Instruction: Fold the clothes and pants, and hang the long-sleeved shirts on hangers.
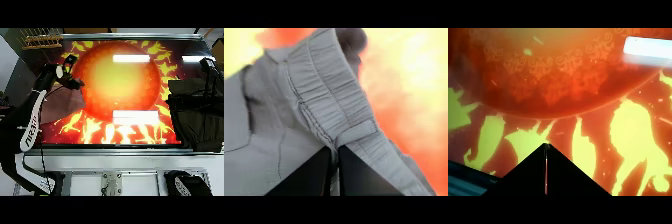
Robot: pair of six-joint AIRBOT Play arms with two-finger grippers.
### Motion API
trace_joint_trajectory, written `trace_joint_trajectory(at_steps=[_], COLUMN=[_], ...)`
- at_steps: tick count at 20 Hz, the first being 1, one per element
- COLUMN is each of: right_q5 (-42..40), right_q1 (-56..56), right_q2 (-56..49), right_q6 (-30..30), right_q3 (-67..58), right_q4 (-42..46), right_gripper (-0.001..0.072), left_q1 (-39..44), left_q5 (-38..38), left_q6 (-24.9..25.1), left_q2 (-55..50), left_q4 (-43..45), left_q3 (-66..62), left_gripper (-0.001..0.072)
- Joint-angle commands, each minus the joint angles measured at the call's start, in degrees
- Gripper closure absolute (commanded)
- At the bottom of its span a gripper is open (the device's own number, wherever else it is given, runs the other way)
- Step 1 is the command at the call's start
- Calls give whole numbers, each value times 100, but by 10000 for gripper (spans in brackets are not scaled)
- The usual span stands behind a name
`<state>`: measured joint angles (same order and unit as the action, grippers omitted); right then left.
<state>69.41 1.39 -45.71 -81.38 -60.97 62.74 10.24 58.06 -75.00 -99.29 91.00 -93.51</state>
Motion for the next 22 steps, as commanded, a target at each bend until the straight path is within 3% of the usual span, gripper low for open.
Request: trace_joint_trajectory(at_steps=[1,5,8,10,11,13,15,18,22], right_q5=[2,-44,-46,-46,-44,-42,-42,-42,-44], right_q1=[-7,-7,-4,-4,-4,-4,-4,-7,-7], right_q2=[-2,-4,-2,-2,-2,-2,-2,-2,-2], right_q6=[17,15,17,17,17,17,17,15,-7], right_q3=[2,2,2,2,2,2,2,2,4], right_q4=[0,-2,0,0,0,0,0,-2,-2], right_gripper=[688,688,688,689,689,689,689,689,689], left_q1=[1082,2511,3171,3263,3187,2791,2103,1108,-140], left_q5=[-116,-846,-1143,-1056,-772,175,629,726,238], left_q6=[-39,-98,-590,-1097,-1384,-2004,-2492,-3040,-3757], left_q2=[575,341,-409,-813,-896,-772,-238,868,2105], left_q4=[-765,-852,-846,-785,-680,-361,-415,-426,-852], left_q3=[-4,-173,-1027,-1727,-2046,-2439,-1873,142,3014], left_gripper=[700,699,692,56,3,4,4,3,3])
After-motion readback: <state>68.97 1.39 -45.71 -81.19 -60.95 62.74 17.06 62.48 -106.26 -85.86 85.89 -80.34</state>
